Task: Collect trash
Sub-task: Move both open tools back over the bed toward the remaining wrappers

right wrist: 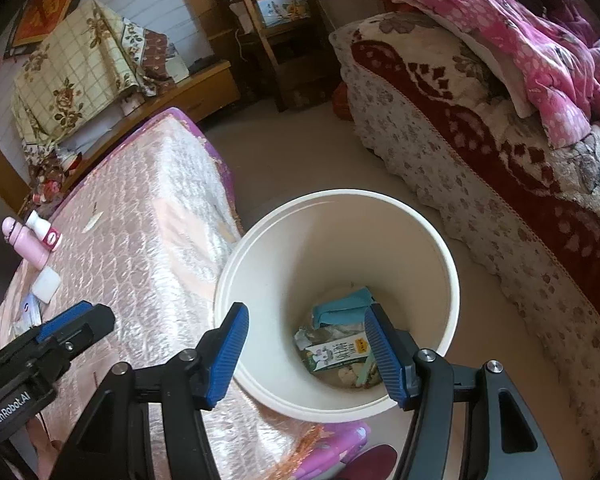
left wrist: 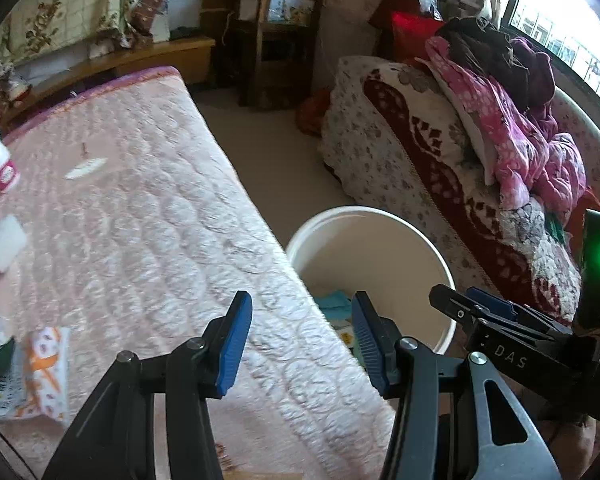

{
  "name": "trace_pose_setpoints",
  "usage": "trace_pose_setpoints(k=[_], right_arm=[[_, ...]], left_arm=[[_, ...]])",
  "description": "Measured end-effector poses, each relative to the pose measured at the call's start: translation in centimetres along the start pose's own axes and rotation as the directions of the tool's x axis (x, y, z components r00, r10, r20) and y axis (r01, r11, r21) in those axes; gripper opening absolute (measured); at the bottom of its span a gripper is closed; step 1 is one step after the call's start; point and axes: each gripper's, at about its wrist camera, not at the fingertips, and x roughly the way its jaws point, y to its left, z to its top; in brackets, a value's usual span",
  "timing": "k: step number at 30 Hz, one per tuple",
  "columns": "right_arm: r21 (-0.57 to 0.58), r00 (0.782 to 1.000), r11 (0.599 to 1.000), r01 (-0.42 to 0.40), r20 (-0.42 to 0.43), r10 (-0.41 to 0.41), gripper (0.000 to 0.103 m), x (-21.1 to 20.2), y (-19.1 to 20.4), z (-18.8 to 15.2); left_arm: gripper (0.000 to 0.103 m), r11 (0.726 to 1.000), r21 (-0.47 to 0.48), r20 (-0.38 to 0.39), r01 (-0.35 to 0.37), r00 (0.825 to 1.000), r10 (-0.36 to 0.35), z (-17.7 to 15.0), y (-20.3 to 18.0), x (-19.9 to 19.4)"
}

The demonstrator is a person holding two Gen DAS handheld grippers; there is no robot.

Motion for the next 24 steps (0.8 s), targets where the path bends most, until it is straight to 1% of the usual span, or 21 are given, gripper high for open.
trace_pose_setpoints(k=[4,7,10,17,24], right_arm=[[-0.021,1.000,1.000,-0.011,0.004,0.011,0.065,-0.6,1.3,-0.2],[-0.026,0.999,0.999,-0.032,0.005,0.032,0.065,-1.0,2.4,-0.5],[-0.057,0.999,0.997,-0.048,0.001,0.048,0.065,-1.2,4.1,-0.8],[-0.130,0.998,0.990,-0.063,-0.006,0.062,0.066,-1.5,7.8,-1.0],[-0.183,0.993,0.976,-0.120,-0.021,0.119,0.067,-1.6,12.2,-1.5]], left_arm=[[0.052,0.999,0.002,0.034,-0.036,0.999,0.035,-0.3,0.9,-1.9],[0.052,0.996,0.008,0.065,-0.084,0.994,0.083,-0.6,1.8,-3.4],[0.052,0.994,0.002,0.085,-0.112,0.990,0.111,-0.9,2.9,-4.7],[0.052,0.986,-0.062,0.109,-0.157,0.981,0.163,-1.3,6.2,-7.4],[0.052,0.972,-0.123,0.120,-0.202,0.969,0.217,-2.1,9.9,-10.1]])
